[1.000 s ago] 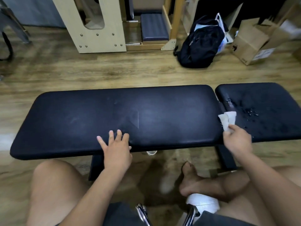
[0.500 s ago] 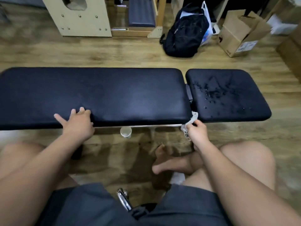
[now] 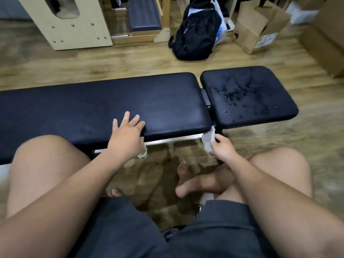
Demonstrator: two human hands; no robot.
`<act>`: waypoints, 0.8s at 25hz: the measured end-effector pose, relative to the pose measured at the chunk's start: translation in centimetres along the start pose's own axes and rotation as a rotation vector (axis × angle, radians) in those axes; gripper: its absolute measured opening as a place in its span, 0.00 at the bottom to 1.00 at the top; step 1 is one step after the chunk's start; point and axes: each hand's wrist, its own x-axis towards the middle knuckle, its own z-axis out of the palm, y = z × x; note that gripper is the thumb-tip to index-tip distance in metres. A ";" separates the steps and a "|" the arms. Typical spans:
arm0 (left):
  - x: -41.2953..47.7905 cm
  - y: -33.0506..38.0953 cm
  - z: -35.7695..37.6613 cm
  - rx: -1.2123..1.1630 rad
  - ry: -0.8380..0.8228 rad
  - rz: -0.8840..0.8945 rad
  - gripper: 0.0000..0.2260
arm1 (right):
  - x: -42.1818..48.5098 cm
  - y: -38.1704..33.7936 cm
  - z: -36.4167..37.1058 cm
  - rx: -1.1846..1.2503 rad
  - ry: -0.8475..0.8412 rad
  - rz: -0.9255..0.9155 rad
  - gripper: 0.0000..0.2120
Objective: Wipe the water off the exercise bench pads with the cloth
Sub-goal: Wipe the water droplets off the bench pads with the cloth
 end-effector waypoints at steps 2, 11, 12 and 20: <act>1.4 2.0 -0.9 -0.022 0.014 0.089 0.26 | -1.3 0.1 -1.5 0.131 0.054 0.051 0.13; 8.0 9.6 -1.2 -0.183 -0.303 0.096 0.33 | -0.3 -1.9 -11.5 0.501 0.597 0.042 0.22; 8.1 10.0 -1.0 -0.152 -0.303 0.089 0.33 | 0.4 -1.7 -11.6 0.423 0.544 0.040 0.23; 8.2 10.8 -0.7 -0.058 -0.282 0.046 0.33 | 1.2 -2.8 -4.1 -0.229 0.208 -0.269 0.16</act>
